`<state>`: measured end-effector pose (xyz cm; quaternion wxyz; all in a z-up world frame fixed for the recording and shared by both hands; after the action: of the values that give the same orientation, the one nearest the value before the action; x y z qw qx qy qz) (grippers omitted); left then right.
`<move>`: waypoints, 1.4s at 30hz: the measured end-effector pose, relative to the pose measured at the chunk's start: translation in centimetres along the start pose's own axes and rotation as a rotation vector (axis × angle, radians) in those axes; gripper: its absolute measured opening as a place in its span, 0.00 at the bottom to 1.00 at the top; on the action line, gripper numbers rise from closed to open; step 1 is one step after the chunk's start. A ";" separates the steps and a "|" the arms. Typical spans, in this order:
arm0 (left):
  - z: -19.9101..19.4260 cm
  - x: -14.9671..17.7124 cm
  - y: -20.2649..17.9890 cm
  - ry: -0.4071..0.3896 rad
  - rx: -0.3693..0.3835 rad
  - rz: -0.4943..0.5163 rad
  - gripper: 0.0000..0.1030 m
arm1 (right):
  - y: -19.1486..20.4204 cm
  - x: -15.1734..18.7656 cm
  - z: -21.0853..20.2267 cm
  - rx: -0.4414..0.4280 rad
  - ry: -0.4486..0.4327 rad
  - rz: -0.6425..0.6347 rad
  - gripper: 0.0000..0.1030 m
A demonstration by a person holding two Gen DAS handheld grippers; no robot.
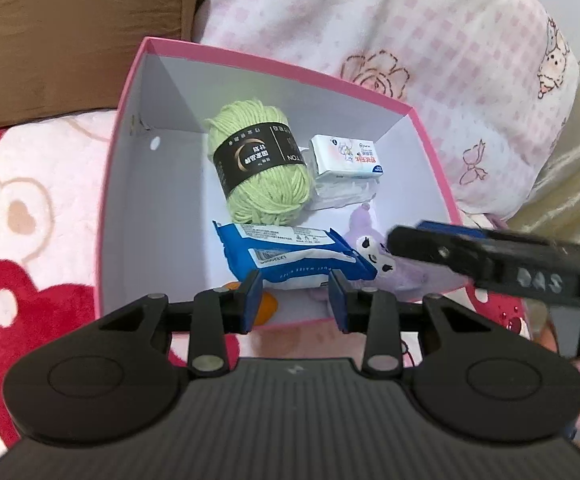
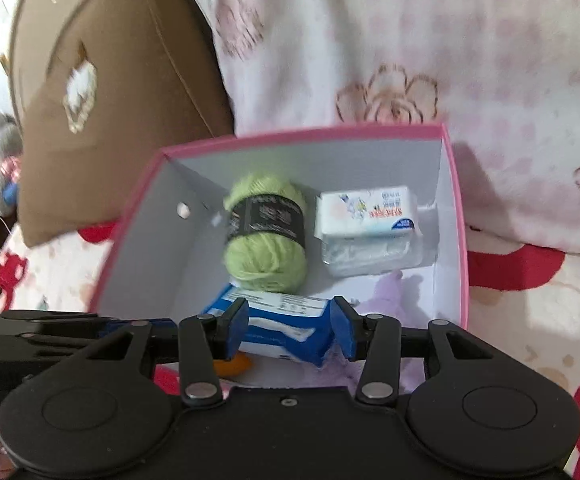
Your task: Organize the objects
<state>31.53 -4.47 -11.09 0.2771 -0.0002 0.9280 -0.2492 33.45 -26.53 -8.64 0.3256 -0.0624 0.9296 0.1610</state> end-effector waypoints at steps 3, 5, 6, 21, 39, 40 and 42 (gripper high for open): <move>-1.2 0.2 0.0 -0.010 -0.006 -0.004 0.33 | 1.1 1.0 -1.4 0.012 -0.026 -0.006 0.53; -2.1 0.3 0.0 -0.014 -0.009 -0.008 0.33 | 1.7 1.4 -1.9 0.028 -0.034 -0.019 0.54; -2.6 0.4 0.0 -0.018 -0.009 -0.008 0.33 | 2.0 1.6 -2.2 0.035 -0.037 -0.024 0.55; -10.7 0.4 -1.2 -0.050 -0.067 0.039 0.35 | 6.1 2.7 -9.4 0.151 -0.103 -0.101 0.65; -16.4 5.4 -4.3 -0.058 -0.117 0.105 0.45 | 9.4 6.7 -15.6 0.204 -0.118 -0.097 0.76; -16.6 5.6 -4.5 -0.061 -0.120 0.110 0.46 | 9.5 6.9 -15.7 0.207 -0.116 -0.098 0.77; -17.0 6.0 -4.7 -0.063 -0.124 0.119 0.48 | 9.6 7.3 -15.8 0.223 -0.110 -0.104 0.77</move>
<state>17.07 -1.56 0.30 0.3199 0.0301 0.9308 -0.1743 16.33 -22.94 0.94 0.3890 -0.0650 0.9179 0.0429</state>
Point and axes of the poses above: each gripper's, at about its wrist camera, not at the fingertips, and z roughly the way its jaws point, y to its left, x to its underside, the point moved 5 cm from there along z, roughly the way its jaws point, and after that the axes turned 2 degrees about -z, right-handed, at the moved point
